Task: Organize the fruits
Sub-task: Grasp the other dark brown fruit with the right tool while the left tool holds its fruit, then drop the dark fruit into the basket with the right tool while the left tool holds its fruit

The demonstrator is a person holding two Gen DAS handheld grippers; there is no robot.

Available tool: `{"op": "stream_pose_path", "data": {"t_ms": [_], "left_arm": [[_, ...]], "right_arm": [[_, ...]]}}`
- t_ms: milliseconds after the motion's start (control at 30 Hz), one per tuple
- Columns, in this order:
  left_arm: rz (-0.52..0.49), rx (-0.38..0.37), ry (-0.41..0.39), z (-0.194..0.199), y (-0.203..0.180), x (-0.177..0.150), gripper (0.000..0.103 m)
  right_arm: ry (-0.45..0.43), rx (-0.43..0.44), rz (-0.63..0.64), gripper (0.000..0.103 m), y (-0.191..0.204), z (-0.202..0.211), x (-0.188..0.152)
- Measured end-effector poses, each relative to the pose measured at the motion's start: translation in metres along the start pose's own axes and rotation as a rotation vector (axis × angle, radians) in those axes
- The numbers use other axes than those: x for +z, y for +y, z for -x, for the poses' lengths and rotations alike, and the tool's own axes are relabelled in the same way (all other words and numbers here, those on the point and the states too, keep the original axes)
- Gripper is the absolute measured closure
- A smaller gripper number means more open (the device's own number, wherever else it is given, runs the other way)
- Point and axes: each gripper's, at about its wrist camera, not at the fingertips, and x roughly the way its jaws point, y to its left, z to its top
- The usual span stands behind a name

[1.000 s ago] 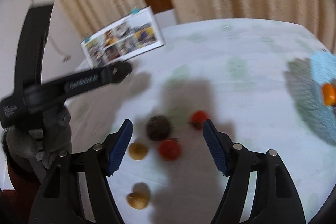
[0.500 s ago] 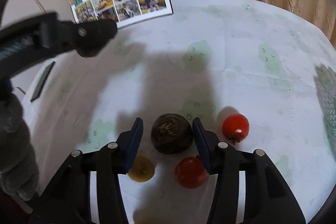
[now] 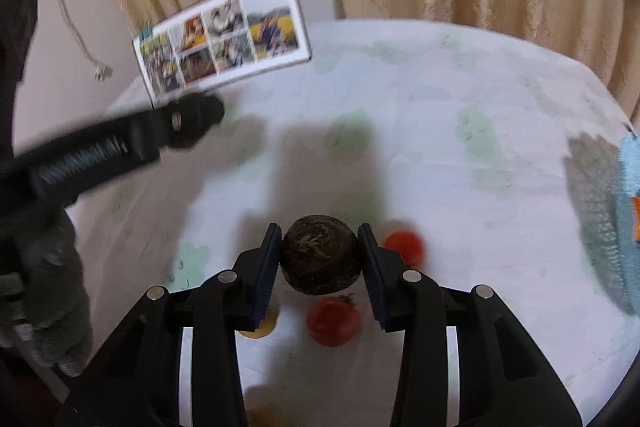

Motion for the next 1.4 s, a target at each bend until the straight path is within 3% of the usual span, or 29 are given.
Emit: {"op": "stream_pose_path", "data": {"t_ms": [233, 733, 1067, 1400], "left_arm": [[-0.021, 0.0, 0.005, -0.003, -0.009, -0.002, 0.059], [-0.088, -0.027, 0.008, -0.001, -0.049, -0.004, 0.059], [-0.144, -0.042, 0.011, 0.001, -0.081, -0.005, 0.059], [-0.218, -0.069, 0.013, 0.002, -0.126, -0.008, 0.059]], "right_arm": [[-0.11, -0.04, -0.107, 0.062, -0.043, 0.047, 0.005], [-0.287, -0.255, -0.381, 0.062, -0.17, 0.128, -0.023], [-0.337, -0.404, -0.515, 0.062, -0.236, 0.159, -0.055], [-0.346, -0.468, -0.577, 0.062, -0.271, 0.163, -0.078]]}}
